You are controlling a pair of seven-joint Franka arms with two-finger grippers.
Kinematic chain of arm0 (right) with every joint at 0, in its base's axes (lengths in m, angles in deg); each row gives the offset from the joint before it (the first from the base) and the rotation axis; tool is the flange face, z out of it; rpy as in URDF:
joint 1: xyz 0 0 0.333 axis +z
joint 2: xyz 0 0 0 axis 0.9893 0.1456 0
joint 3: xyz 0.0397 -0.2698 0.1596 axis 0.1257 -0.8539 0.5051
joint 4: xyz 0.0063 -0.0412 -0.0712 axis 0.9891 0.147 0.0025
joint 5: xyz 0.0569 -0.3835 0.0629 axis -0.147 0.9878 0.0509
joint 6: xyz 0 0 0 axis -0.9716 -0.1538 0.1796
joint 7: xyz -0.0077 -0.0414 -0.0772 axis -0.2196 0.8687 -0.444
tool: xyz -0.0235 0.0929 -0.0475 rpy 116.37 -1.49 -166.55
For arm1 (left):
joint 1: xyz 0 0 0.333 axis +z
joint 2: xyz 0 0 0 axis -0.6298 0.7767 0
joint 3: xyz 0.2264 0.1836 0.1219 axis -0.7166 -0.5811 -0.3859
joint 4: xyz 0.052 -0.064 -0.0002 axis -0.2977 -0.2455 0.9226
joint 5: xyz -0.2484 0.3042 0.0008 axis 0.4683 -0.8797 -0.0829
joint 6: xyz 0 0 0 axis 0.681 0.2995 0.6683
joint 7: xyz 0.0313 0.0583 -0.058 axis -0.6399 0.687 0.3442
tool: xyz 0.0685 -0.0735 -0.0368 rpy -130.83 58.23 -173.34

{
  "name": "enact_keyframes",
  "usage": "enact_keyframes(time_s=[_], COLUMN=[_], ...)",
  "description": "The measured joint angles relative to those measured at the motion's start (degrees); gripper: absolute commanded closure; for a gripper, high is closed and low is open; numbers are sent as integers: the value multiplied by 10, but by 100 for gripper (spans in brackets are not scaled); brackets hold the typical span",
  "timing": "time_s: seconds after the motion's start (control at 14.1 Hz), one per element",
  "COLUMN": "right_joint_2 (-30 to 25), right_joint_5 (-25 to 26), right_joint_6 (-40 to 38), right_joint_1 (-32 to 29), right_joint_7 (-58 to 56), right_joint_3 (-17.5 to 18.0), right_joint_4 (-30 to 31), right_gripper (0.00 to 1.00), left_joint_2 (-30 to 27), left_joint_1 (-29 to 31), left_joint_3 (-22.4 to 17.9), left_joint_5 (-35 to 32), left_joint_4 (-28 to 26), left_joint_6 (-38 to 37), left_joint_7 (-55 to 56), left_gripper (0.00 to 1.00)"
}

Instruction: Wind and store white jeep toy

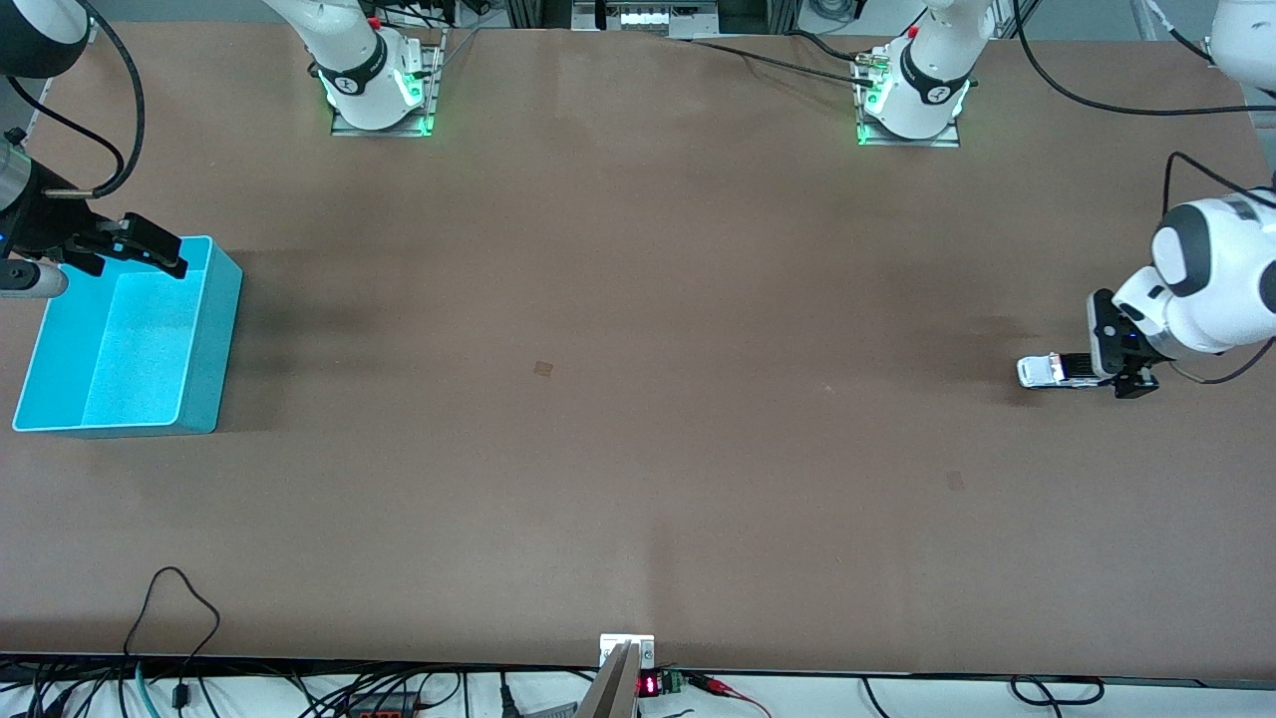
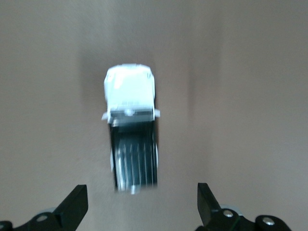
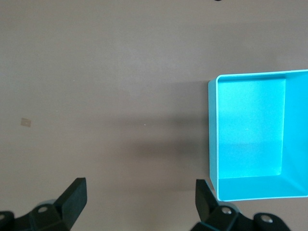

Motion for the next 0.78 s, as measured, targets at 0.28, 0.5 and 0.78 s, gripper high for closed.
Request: enact_keyframes(time_s=[0.28, 0.5, 0.78], right_joint_2=[0, 0, 0], right_joint_5=[0, 0, 0], right_joint_6=[0, 0, -1], right_joint_1=[0, 0, 0], right_joint_7=[0, 0, 0], right_joint_3=[0, 0, 0], right_joint_4=[0, 0, 1], right_gripper=[0, 0, 0], left_joint_2=[-14, -14, -14], left_joint_1=[-2, -2, -2], left_joint_3=[44, 73, 138], left_joint_5=[0, 0, 0], left_joint_4=[81, 114, 173], left_joint_6=[-136, -188, -299], left_joint_7=[89, 201, 384], left_gripper=[0, 0, 0])
